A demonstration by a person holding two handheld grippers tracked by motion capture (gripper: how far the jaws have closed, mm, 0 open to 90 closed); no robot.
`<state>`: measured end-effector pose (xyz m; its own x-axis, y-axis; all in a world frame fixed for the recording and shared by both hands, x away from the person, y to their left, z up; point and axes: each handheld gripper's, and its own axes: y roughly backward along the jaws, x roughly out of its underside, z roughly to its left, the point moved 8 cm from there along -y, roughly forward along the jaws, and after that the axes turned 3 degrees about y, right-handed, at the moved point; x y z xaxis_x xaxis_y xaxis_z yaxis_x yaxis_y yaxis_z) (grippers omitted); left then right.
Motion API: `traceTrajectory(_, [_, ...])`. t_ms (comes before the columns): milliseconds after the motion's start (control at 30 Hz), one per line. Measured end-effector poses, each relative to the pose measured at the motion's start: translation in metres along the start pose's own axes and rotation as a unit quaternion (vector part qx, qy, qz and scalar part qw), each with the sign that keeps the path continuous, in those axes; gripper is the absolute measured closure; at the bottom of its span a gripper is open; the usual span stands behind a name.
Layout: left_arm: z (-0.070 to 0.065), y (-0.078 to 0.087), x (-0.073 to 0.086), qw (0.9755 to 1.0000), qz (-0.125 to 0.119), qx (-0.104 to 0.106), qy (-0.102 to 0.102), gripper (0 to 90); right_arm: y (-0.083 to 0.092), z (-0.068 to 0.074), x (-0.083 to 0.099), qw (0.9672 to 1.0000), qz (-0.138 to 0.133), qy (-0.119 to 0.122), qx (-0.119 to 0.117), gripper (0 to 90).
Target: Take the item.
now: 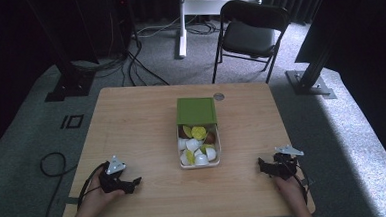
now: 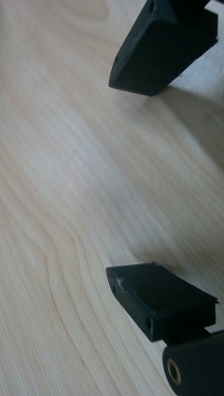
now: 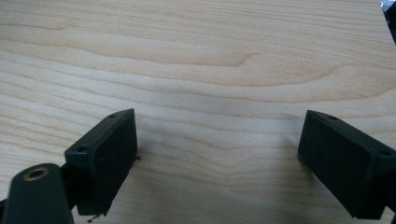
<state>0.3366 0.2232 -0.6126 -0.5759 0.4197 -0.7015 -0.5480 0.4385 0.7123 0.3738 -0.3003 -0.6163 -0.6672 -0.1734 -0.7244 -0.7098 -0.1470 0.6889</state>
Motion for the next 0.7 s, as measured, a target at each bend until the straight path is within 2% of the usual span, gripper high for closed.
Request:
traceTrajectory(467, [0.0009,0.0013,0.0004,1.0000,-0.005,0.007,-0.005,13.9,0.0000,0.0000,0.0000,1.0000,0.000,0.000,0.000,11.3])
traceTrajectory(567, [0.0023,0.0006,0.0007,1.0000,0.000,-0.003,0.003,9.9,0.0000,0.0000,0.0000,1.0000,0.000,0.000,0.000,11.4])
traceTrajectory(700, [-0.0005,0.0003,0.0006,0.9999,0.000,-0.007,0.008,9.5,0.0000,0.0000,0.0000,1.0000,0.000,0.000,0.000,11.4])
